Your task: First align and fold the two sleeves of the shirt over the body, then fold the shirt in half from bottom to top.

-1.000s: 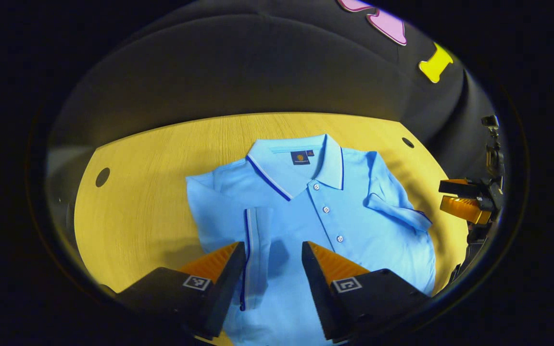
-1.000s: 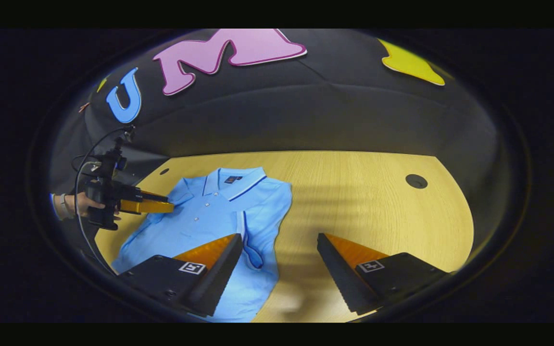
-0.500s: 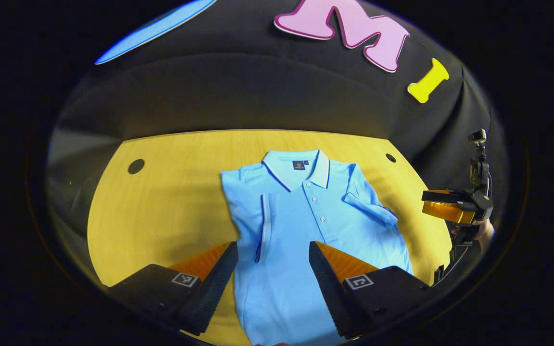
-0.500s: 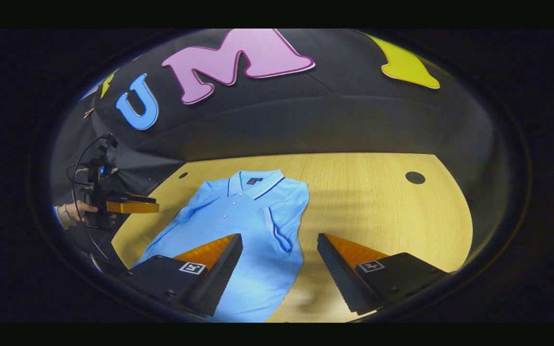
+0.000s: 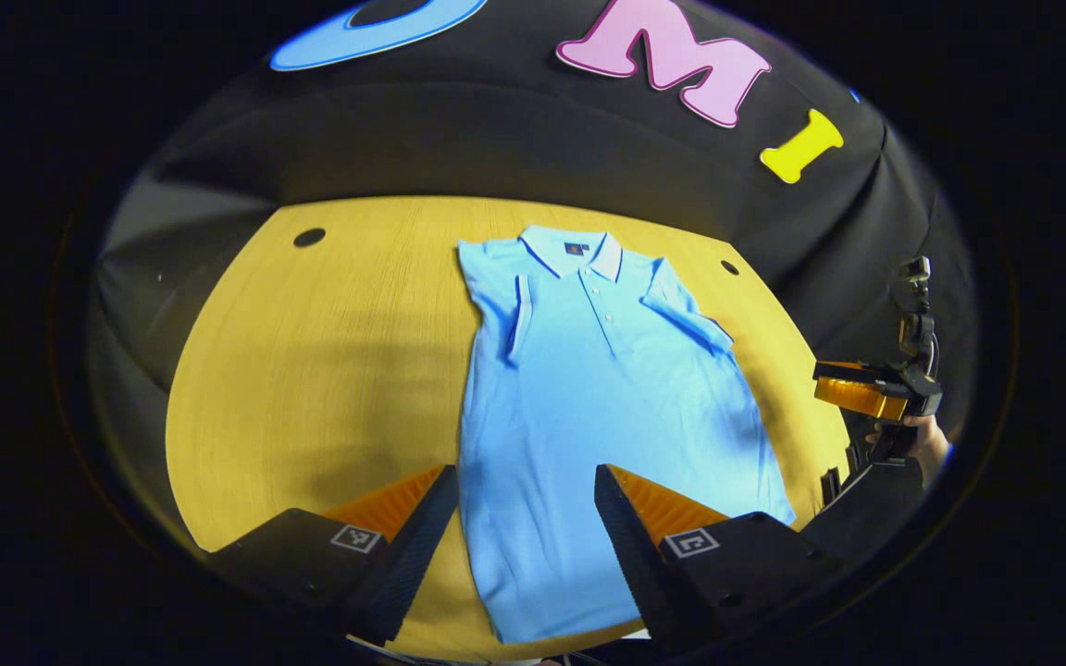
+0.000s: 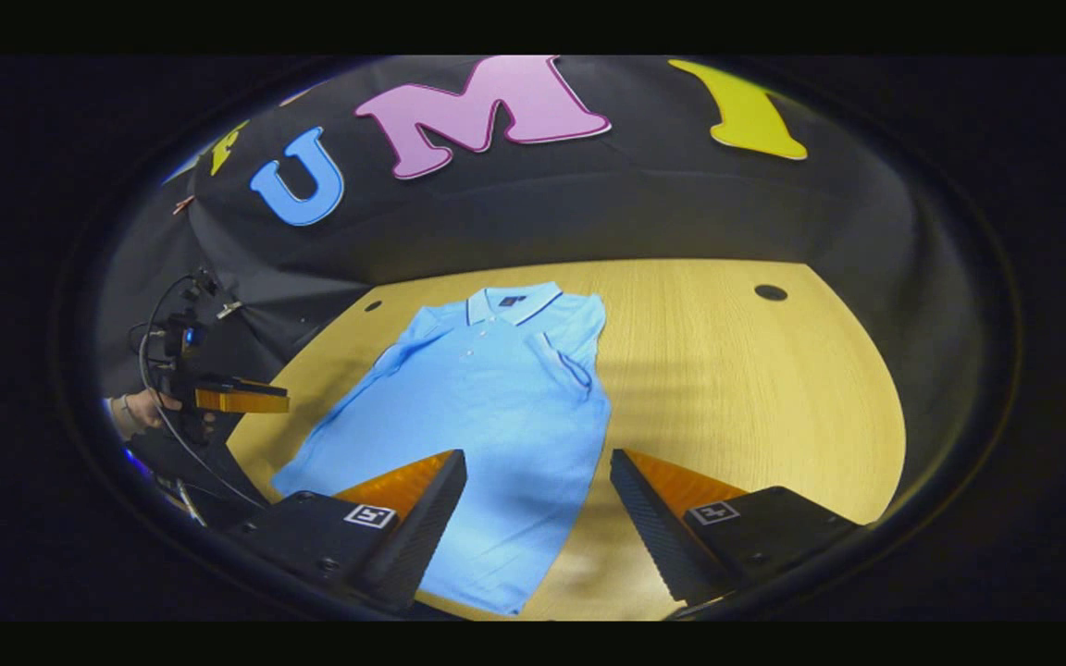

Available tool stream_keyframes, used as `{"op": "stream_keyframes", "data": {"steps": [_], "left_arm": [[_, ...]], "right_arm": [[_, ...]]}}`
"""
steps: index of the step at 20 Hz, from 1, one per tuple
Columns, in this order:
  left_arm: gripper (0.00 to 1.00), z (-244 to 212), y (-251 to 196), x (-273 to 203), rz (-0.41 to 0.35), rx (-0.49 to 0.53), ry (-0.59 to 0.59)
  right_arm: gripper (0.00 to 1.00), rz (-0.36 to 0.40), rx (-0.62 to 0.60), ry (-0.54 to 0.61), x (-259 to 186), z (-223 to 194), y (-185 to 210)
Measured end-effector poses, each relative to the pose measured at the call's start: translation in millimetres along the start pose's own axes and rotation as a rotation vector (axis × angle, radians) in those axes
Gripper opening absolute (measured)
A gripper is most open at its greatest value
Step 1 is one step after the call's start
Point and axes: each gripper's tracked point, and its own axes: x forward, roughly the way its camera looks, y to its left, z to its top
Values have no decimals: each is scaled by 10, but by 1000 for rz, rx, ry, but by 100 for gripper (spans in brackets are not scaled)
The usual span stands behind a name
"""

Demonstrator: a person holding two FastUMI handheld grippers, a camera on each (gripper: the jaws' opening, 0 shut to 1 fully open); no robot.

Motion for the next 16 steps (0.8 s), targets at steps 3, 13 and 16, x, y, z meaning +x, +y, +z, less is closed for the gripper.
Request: {"op": "stream_keyframes", "data": {"steps": [3,13,16], "left_arm": [[95,-297,16,-52,-8,-17,20],[95,-1107,81,-139,-25,-125,91],[95,-1250,61,-156,-41,-136,113]], "right_arm": [[98,-9,12,34,-123,-356,53],[98,-19,150,119,-319,-1142,117],[98,-6,192,171,-325,-1377,139]]}}
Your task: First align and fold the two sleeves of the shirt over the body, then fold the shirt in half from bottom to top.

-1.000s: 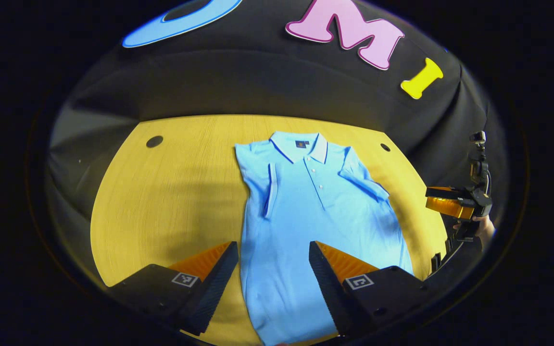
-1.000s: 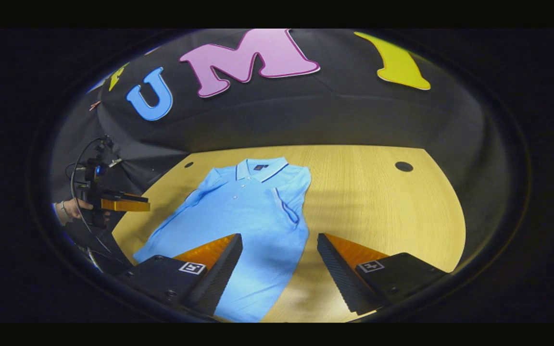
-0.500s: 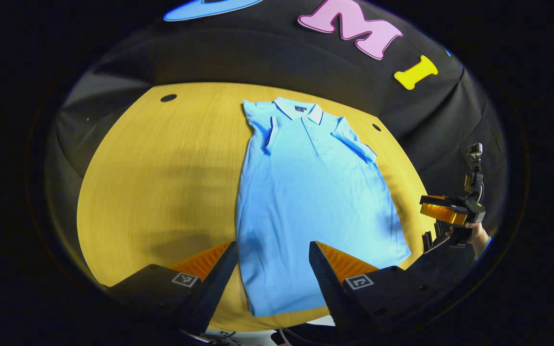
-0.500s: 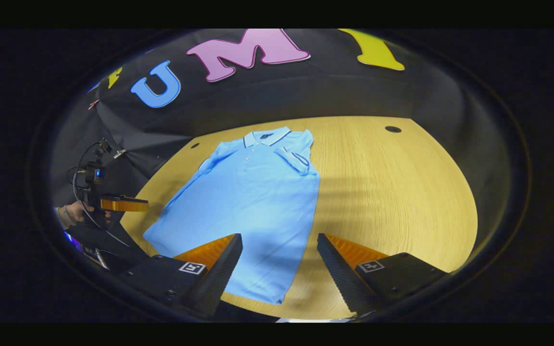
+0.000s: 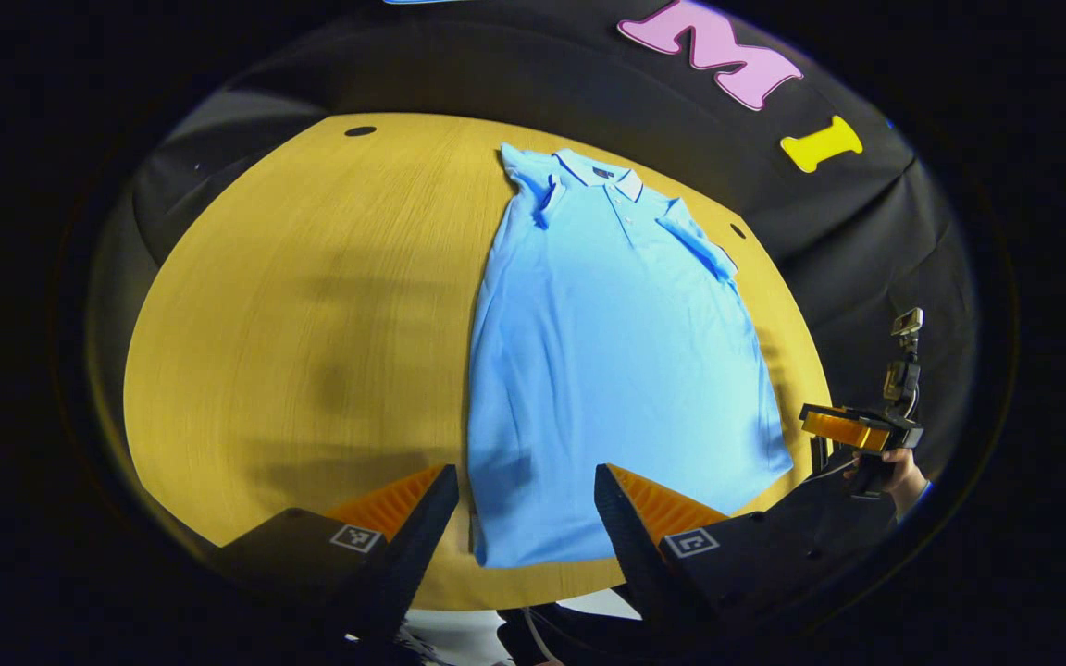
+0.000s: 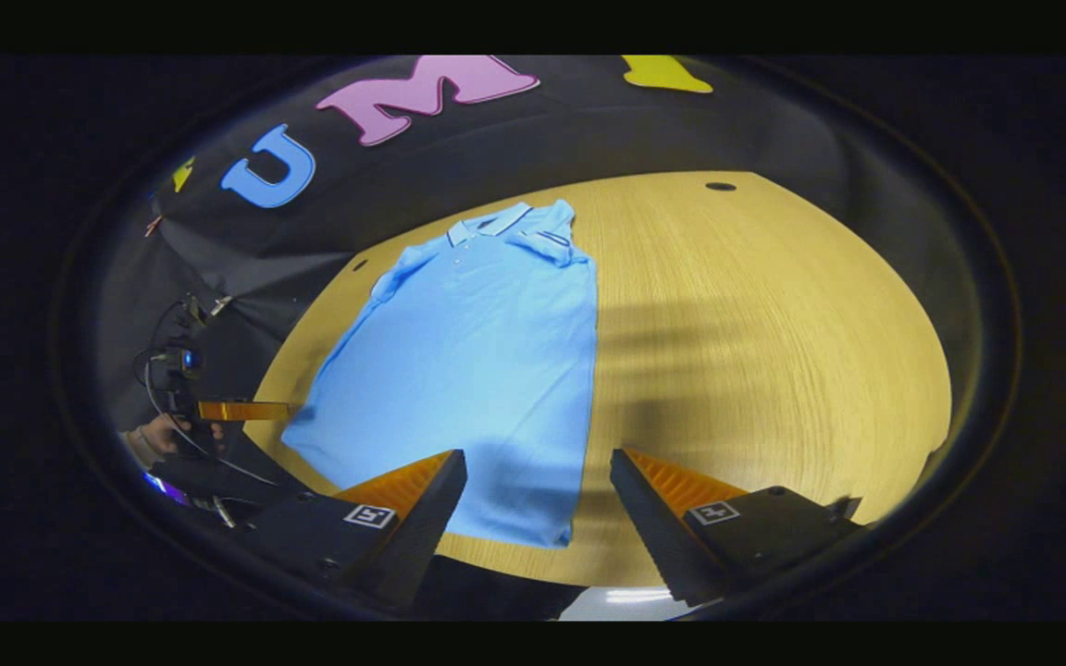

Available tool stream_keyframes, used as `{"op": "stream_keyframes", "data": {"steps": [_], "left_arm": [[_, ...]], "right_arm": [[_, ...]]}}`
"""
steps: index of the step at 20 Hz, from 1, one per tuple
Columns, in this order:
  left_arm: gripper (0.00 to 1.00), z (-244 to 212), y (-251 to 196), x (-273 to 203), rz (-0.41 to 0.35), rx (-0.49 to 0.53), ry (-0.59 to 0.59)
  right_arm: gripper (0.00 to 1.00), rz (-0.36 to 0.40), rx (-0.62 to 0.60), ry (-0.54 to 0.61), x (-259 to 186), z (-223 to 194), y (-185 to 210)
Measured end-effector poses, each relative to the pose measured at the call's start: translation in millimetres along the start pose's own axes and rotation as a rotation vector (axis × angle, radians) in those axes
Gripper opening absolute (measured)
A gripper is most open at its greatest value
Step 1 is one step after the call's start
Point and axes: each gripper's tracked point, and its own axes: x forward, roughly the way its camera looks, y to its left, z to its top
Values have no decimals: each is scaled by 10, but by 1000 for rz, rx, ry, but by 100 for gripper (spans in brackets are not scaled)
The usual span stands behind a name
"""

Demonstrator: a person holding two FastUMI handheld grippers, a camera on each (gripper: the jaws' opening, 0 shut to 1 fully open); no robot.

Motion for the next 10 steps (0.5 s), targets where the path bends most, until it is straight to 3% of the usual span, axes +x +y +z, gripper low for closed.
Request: {"op": "stream_keyframes", "data": {"steps": [10], "left_arm": [[94,-315,-8,74,-58,-64,109]], "right_arm": [[98,86,153,123,-23,-346,101]]}}
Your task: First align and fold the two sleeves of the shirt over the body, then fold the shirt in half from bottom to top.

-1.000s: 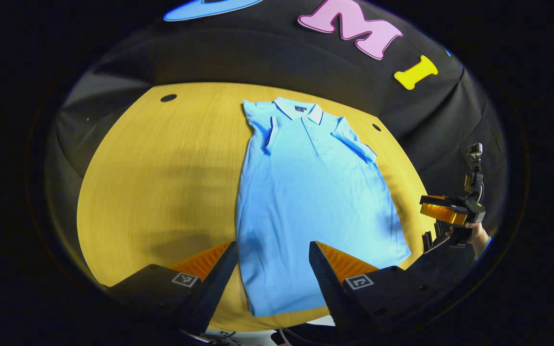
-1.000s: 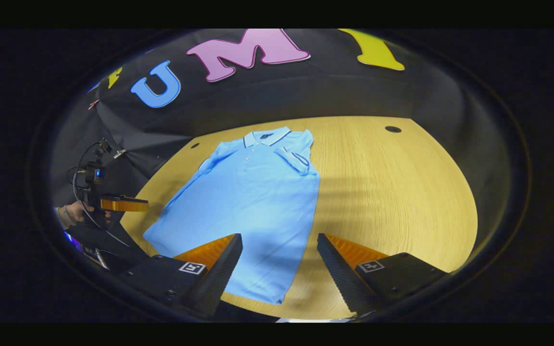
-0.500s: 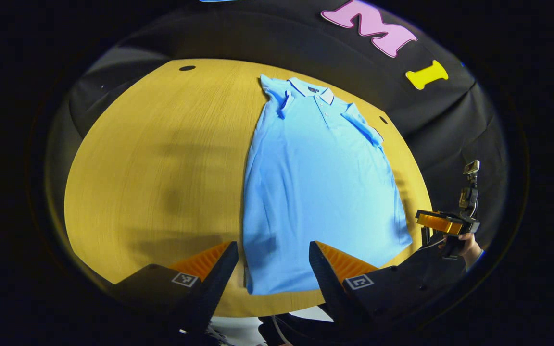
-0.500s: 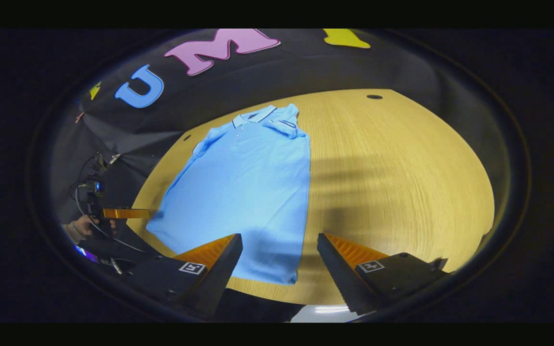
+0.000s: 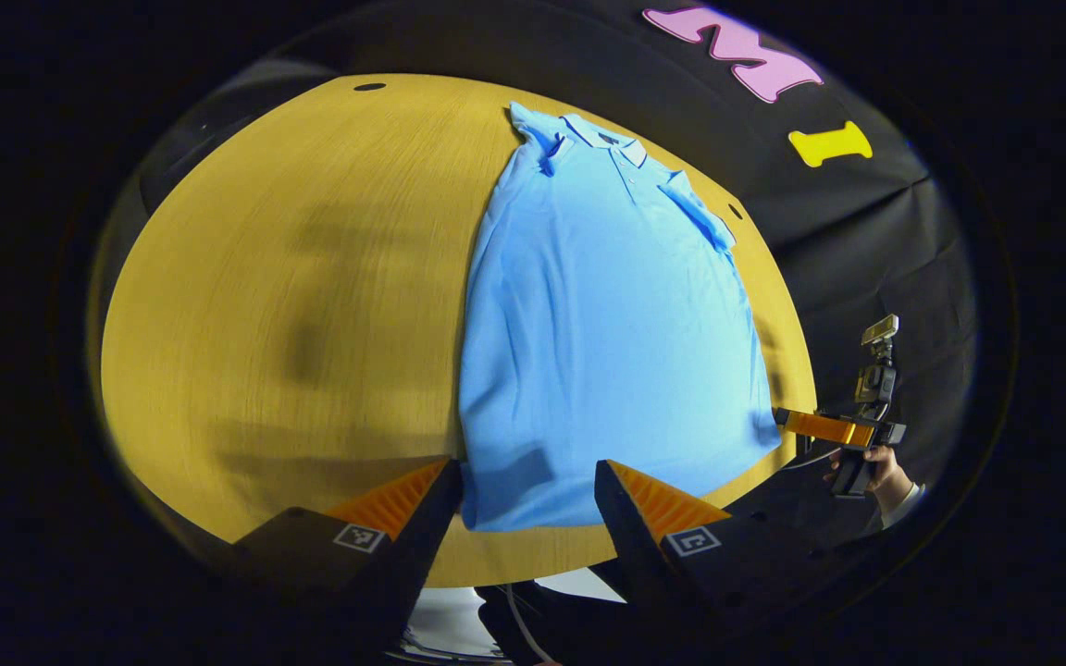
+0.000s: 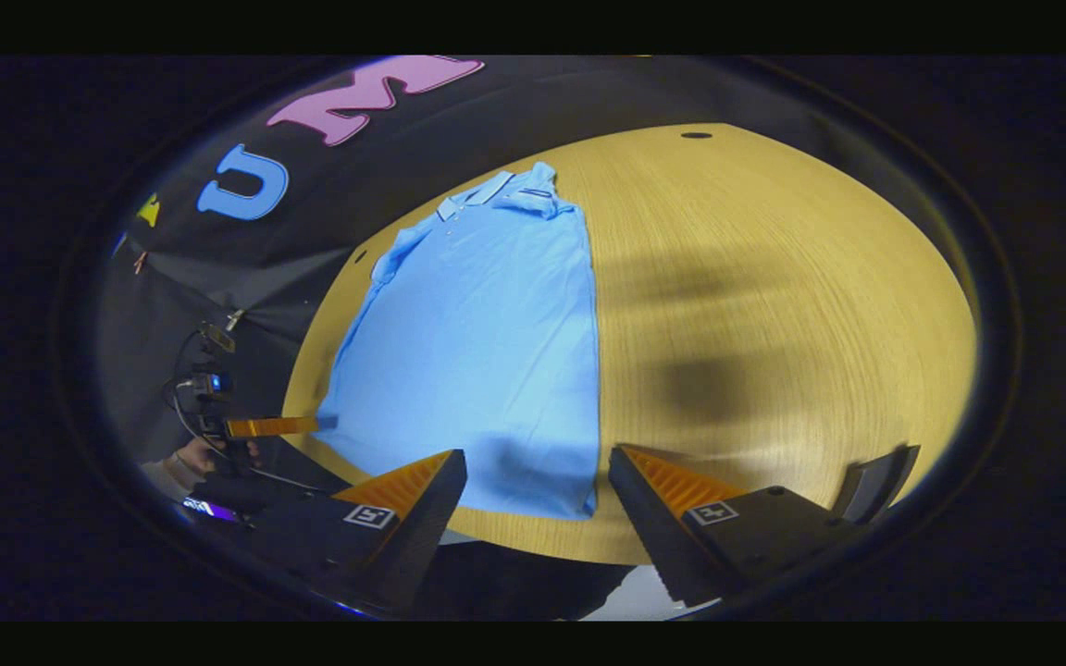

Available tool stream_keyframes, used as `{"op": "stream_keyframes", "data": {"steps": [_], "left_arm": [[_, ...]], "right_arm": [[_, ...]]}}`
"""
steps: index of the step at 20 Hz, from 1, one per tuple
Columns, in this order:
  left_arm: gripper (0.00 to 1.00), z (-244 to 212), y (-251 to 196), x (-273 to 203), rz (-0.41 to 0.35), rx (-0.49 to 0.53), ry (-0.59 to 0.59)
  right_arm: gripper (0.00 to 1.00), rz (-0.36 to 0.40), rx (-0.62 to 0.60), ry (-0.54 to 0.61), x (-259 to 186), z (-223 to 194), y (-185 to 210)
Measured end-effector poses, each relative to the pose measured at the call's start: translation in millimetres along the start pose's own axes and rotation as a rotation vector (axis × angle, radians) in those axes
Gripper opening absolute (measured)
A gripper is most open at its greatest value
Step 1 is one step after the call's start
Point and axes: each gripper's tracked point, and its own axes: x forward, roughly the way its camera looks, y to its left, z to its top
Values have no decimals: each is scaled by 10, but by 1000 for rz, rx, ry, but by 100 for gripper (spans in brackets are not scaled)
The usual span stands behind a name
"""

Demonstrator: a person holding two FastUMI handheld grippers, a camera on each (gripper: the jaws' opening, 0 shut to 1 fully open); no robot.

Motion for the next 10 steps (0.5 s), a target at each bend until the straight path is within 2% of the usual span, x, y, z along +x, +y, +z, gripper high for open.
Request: {"op": "stream_keyframes", "data": {"steps": [1,2,4,7,8,10], "left_arm": [[94,-2,1,-4,-2,-2,7],[94,-18,2,-6,-3,2,17],[93,-70,23,14,4,5,51],[90,-76,47,-16,1,9,68],[90,-73,55,-22,2,4,77],[89,-68,70,-40,1,1,89]], "right_arm": [[97,16,16,13,-1,-36,22],[92,24,30,29,-8,-74,46],[93,20,44,57,27,-120,48],[85,36,95,76,66,-162,62],[73,52,124,78,85,-167,94],[68,75,159,101,123,-250,133]]}}
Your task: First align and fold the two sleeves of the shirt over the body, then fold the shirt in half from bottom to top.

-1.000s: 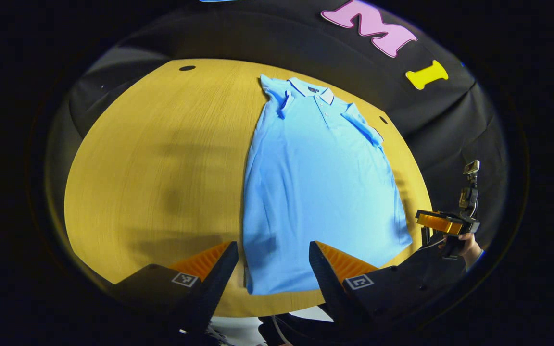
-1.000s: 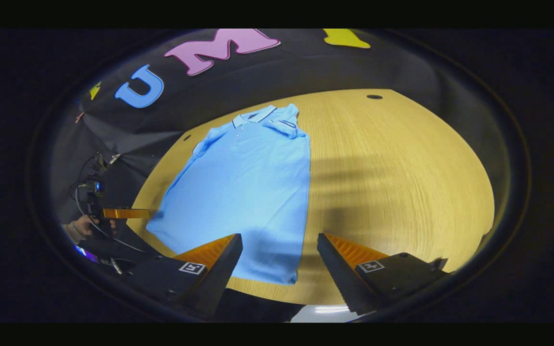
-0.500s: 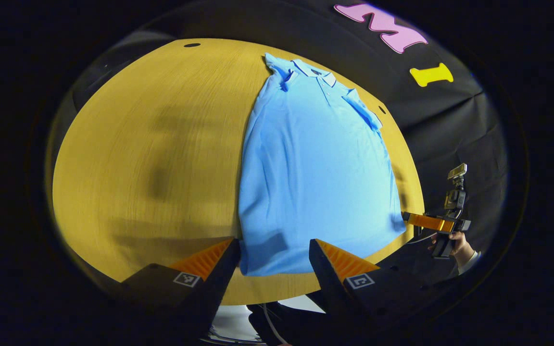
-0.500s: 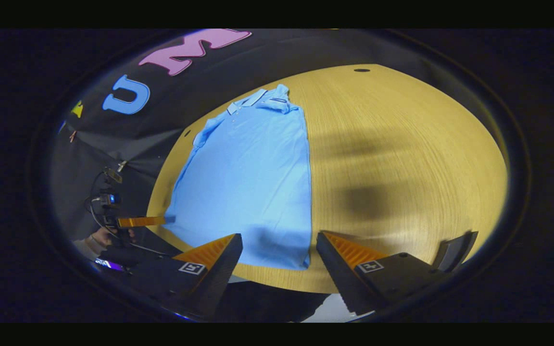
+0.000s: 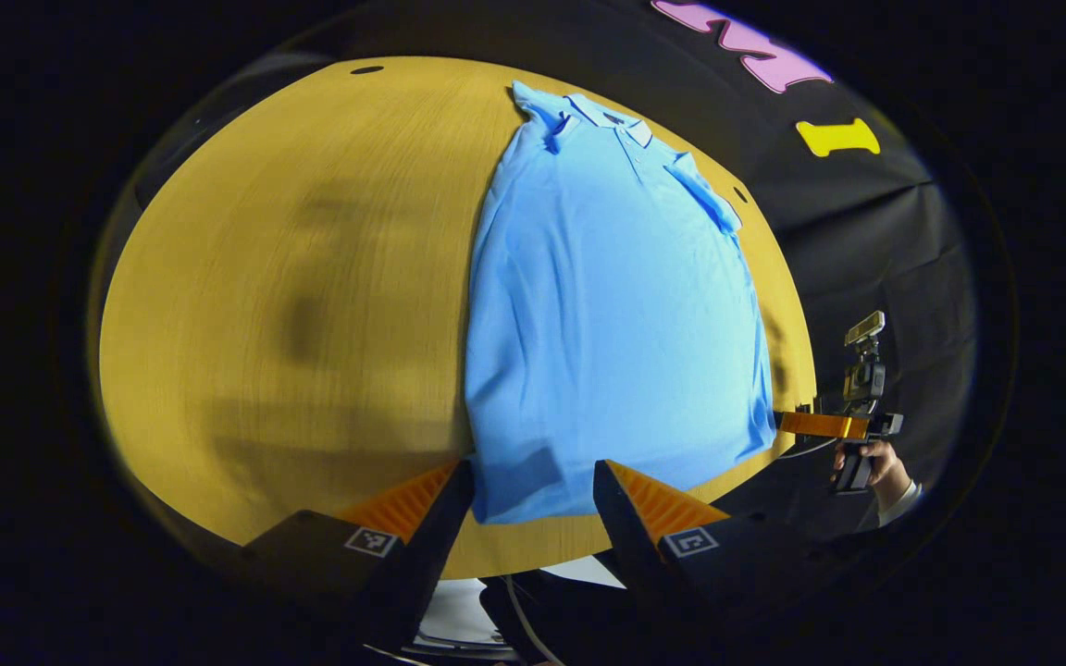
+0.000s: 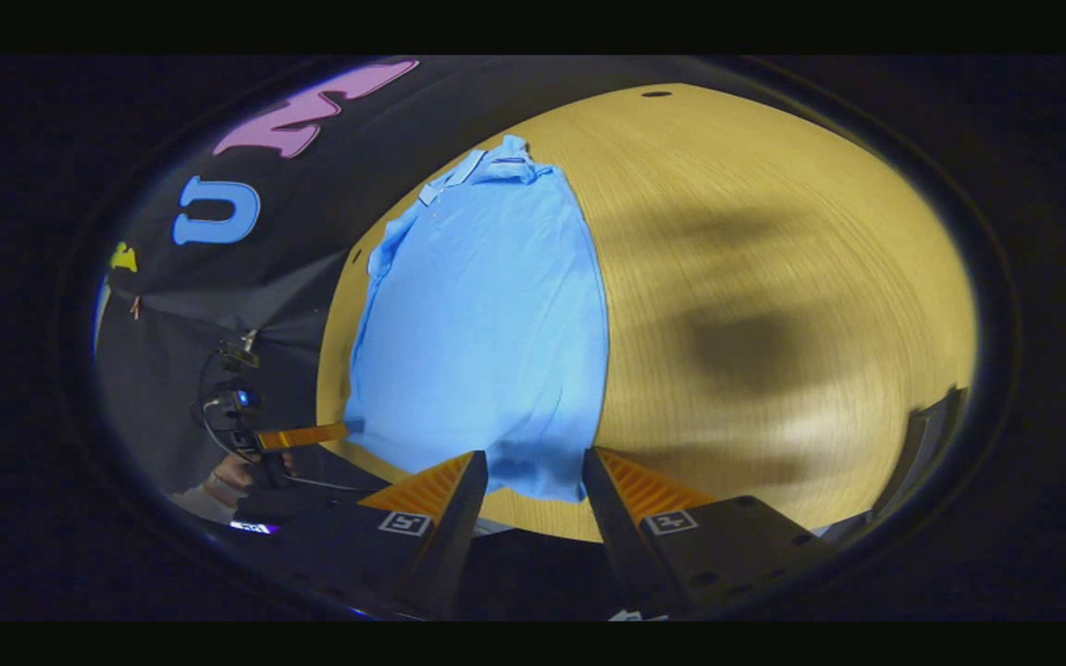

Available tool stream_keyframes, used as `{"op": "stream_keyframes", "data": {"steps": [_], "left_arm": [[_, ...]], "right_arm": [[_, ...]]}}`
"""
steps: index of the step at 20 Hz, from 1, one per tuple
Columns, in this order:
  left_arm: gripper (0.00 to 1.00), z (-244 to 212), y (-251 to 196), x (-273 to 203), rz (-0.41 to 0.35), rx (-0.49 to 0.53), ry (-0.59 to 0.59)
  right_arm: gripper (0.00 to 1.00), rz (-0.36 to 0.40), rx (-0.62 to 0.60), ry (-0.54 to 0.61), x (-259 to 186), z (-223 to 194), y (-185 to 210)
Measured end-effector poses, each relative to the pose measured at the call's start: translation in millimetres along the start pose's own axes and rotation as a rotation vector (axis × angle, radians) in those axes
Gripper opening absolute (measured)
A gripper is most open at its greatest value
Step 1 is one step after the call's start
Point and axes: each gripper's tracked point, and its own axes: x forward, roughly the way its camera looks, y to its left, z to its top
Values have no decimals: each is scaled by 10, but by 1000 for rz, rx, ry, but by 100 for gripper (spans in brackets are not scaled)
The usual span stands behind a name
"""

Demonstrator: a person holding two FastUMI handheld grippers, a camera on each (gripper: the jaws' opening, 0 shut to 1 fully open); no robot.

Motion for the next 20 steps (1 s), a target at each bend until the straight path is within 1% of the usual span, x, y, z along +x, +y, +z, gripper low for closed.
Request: {"op": "stream_keyframes", "data": {"steps": [1,2,3,6,7,8,11,12,13,16,17,18,19,20], "left_arm": [[88,3,2,2,1,6,-1],[88,5,8,-1,3,12,-1],[87,-2,6,2,5,17,-2],[87,7,12,6,6,19,-7],[87,3,12,7,5,16,-8],[87,16,15,-1,6,12,-8],[87,5,15,-14,6,7,-7],[87,9,14,-15,9,8,-6],[87,-1,16,-9,12,11,-6],[84,12,30,-1,15,16,-13],[80,-7,81,27,34,13,-14],[58,-14,132,51,54,5,-12],[37,22,95,4,34,-8,-30],[15,64,96,6,41,-10,-41]], "right_arm": [[68,-3,0,2,28,-32,-20],[51,9,10,3,30,-46,-4],[44,20,33,8,42,-63,7],[43,56,116,30,85,-102,44],[43,38,113,25,128,-130,-19],[31,33,114,14,134,-105,-57],[5,58,149,13,119,-118,-45],[9,61,150,10,108,-102,-50],[5,61,158,4,184,-107,-40],[5,95,164,6,142,-88,-16],[5,108,174,11,146,-78,-8],[5,123,184,14,149,-71,4],[5,139,189,10,171,-40,17],[5,155,193,6,181,-14,30]]}}
